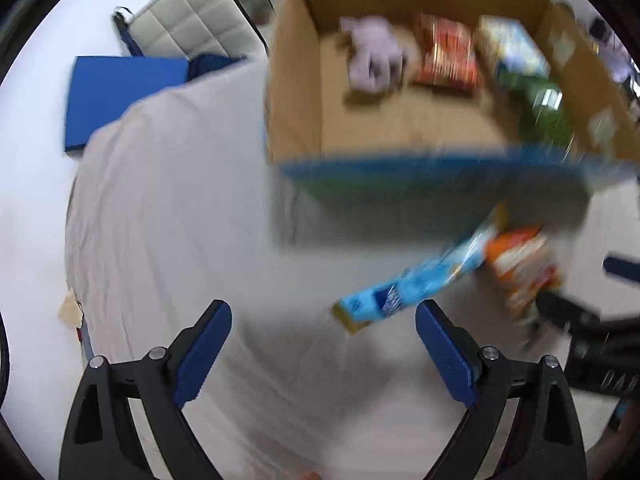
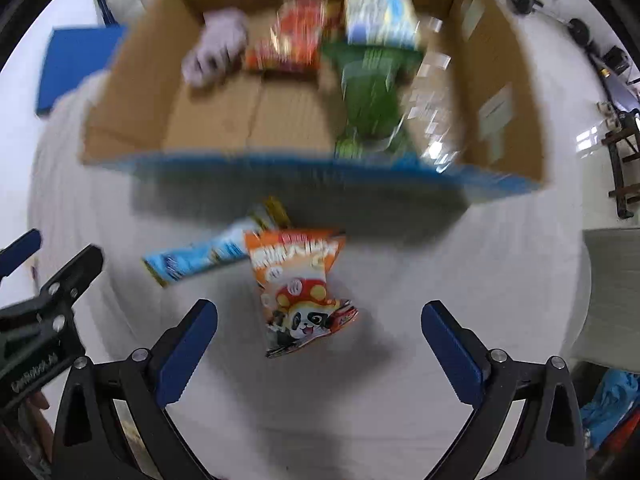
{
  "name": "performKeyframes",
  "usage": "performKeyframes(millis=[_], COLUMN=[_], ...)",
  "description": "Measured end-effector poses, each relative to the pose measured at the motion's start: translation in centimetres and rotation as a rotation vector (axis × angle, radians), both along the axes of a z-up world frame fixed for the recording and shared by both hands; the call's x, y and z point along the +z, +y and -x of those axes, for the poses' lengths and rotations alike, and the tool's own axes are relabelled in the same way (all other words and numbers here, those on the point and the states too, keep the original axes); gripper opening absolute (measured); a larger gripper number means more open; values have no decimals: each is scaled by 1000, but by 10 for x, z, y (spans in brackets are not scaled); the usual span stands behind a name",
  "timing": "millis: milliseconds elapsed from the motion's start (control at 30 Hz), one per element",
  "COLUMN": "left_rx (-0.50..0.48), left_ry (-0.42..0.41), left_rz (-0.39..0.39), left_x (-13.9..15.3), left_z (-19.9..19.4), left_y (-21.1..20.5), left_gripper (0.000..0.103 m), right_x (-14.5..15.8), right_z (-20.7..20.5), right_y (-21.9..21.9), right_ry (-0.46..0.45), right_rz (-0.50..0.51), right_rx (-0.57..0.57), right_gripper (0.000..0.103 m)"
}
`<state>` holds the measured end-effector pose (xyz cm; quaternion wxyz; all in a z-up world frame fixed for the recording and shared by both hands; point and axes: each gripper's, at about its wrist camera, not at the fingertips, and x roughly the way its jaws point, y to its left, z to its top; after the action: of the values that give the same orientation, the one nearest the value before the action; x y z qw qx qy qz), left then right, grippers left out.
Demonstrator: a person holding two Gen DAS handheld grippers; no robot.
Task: Organize soft objects
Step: 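Withdraw both tools and reach toward the blue tube and orange panda bag, then grasp the blue Nestlé tube with left tool while right tool grasps orange panda bag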
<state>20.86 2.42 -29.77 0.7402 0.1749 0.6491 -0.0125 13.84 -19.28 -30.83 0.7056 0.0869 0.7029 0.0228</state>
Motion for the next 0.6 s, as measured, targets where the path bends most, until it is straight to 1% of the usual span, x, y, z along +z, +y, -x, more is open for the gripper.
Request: performKeyframes(millis=[100, 167, 200, 233, 267, 300, 467, 600], left_rx=[-45, -83, -101, -117, -132, -146, -241, -316], left_ry=[43, 66, 74, 79, 87, 93, 121, 158], left_rz=[-25, -26, -27, -26, -22, -19, -19, -35], left_x=[-26, -36, -40, -42, -44, -45, -53, -68], left_z=[4, 4, 5, 4, 2, 0, -11, -15], left_y=[-1, -4, -7, -10, -13, -16, -42, -66], left_gripper=[95, 95, 95, 95, 95, 95, 95, 95], right_x=[-32, -45, -51, -54, -54, -54, -44, -42], right_z=[-3, -4, -3, -3, -1, 1, 21, 41], right_y=[8, 13, 16, 18, 20, 20, 1, -19], right_ry=[38, 62, 72, 70, 62, 63, 73, 95], right_rz=[-24, -44, -47, -31, -23, -15, 55, 68], right_rx=[2, 5, 15, 28, 42, 47, 23, -7], right_gripper=[102, 95, 85, 73, 69, 55, 53, 53])
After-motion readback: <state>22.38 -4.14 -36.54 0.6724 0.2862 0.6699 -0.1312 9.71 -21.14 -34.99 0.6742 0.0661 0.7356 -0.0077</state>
